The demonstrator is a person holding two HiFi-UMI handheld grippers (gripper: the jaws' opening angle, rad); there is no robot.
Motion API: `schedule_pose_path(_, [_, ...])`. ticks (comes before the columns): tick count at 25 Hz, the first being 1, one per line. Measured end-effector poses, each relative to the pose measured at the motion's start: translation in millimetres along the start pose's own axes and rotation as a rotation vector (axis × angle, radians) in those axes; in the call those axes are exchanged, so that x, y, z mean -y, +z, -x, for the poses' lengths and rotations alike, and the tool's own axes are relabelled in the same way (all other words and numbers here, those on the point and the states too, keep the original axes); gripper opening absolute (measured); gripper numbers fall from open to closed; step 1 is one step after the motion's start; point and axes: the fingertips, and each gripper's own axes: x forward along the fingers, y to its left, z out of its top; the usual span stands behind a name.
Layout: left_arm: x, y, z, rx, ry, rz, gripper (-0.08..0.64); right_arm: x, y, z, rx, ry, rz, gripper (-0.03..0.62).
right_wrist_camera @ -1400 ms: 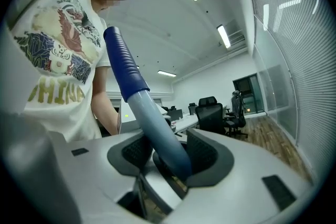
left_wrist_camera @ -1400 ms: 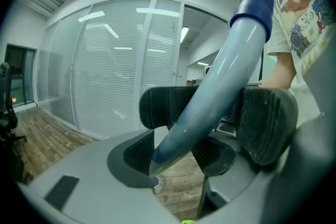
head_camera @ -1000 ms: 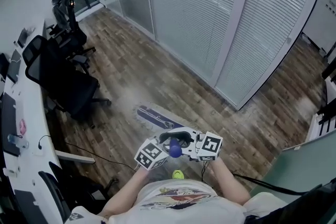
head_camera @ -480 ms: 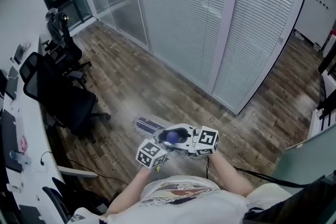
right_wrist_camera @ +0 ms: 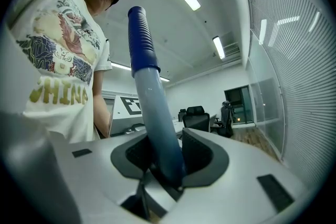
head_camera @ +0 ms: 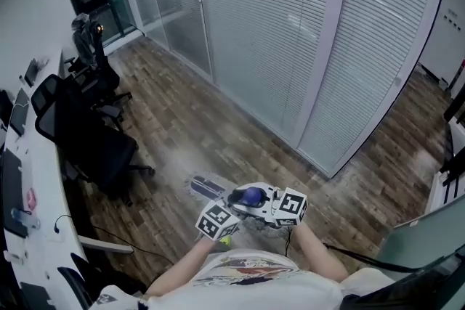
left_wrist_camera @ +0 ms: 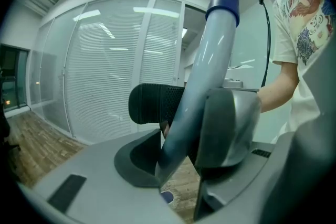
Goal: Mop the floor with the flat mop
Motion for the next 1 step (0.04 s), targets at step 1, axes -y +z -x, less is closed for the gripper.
schedule_pose_path(1, [-3.3,2.7,-1.6,0.004,-0.003,0.003,0.150,4.2,1.7,-0.5,-0.002,0.000,0.003,0.146])
